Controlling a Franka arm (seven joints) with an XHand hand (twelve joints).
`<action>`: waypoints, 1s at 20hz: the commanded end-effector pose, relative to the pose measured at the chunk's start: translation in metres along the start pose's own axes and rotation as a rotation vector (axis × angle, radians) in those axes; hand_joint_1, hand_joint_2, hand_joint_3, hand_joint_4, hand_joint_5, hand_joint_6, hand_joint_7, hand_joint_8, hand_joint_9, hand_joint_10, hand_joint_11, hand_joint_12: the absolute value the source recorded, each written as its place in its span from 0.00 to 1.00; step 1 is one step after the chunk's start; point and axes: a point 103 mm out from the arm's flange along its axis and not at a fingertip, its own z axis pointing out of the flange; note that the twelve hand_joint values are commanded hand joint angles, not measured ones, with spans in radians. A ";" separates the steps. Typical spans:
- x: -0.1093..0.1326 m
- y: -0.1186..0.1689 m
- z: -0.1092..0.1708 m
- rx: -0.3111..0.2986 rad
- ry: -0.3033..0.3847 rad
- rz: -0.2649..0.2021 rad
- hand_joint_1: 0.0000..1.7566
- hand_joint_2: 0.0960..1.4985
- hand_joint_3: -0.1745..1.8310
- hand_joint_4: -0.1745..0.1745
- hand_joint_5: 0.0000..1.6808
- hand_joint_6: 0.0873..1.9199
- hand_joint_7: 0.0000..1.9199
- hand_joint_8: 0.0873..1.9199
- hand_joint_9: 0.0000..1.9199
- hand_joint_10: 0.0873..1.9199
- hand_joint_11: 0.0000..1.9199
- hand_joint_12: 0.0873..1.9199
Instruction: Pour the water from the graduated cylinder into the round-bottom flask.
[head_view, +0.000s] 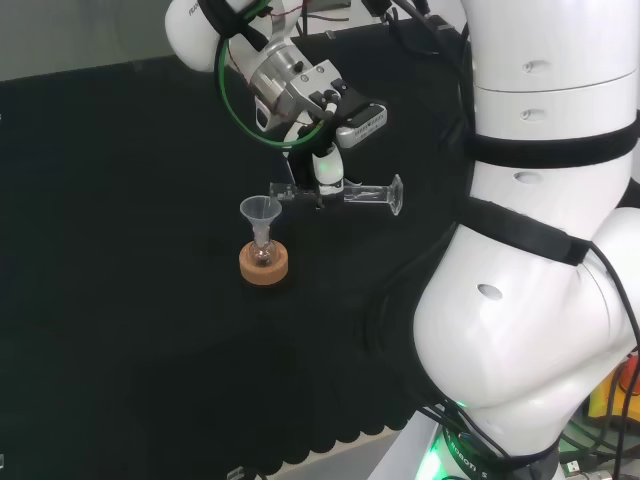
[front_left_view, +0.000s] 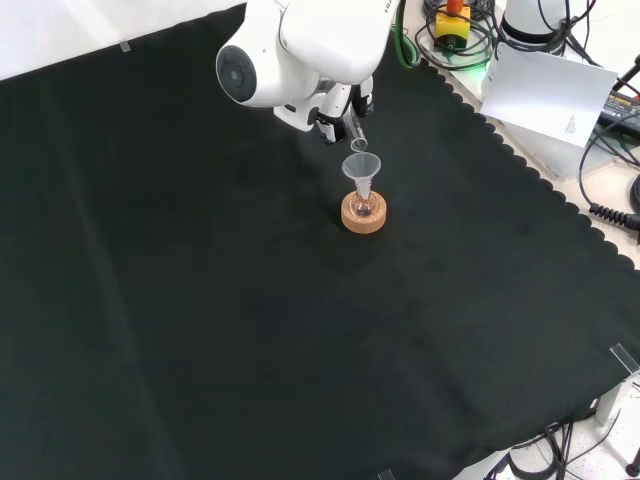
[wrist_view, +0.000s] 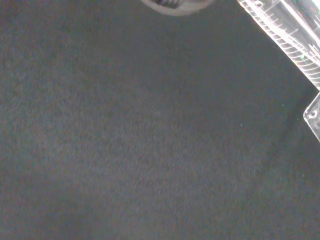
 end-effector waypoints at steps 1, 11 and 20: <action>0.019 -0.002 -0.012 0.036 -0.026 0.023 0.72 0.70 0.09 0.00 0.61 0.45 0.56 0.44 0.77 0.00 0.64 0.38; 0.027 -0.005 -0.017 0.062 -0.044 0.031 0.72 0.70 0.09 0.00 0.61 0.45 0.56 0.44 0.77 0.00 0.64 0.38; 0.013 -0.011 -0.011 0.074 -0.036 0.024 0.72 0.70 0.09 0.00 0.61 0.45 0.56 0.44 0.77 0.00 0.64 0.38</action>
